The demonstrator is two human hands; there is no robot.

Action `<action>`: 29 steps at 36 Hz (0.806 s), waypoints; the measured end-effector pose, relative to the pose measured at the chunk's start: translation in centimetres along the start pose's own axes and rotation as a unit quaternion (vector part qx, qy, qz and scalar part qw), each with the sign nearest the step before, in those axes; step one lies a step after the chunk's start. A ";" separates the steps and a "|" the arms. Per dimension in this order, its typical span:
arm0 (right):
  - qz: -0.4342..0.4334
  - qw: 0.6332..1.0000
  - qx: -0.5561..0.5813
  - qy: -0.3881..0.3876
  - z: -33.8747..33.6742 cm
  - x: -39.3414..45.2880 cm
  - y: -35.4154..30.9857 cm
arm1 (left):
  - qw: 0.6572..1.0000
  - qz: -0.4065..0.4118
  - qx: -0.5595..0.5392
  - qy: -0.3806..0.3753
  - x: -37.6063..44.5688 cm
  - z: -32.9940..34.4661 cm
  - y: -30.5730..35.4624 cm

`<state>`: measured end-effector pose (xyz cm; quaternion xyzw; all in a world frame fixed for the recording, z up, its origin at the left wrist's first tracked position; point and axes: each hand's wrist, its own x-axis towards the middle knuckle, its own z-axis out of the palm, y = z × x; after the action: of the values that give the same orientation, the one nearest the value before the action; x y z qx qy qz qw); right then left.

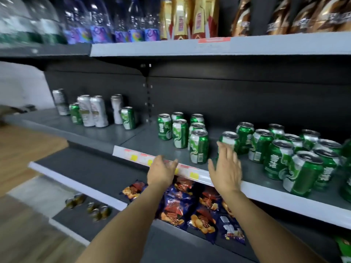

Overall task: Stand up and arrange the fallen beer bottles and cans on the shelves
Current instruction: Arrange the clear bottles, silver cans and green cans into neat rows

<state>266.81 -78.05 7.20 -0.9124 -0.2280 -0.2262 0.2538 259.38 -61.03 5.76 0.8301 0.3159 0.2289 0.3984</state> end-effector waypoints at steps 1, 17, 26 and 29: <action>-0.011 1.000 0.010 -0.002 0.5 -0.5 -0.9 | 1.000 -0.011 0.009 0.008 -0.2 -0.9 -1.0; -0.134 0.984 -0.001 -0.119 10.1 -0.7 -23.1 | 0.991 -0.074 0.055 0.095 4.3 -19.6 -14.9; -0.089 0.983 0.009 -0.159 17.7 1.9 -37.3 | 0.990 -0.066 0.099 0.069 11.3 -30.5 -24.5; -0.092 0.981 0.007 -0.173 20.2 2.8 -41.1 | 0.990 -0.067 0.105 0.066 14.0 -33.2 -27.2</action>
<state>253.24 -34.25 7.95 -0.9109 -0.3533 -0.0858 0.1951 238.81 -20.86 4.82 0.8274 0.4184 0.2213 0.3022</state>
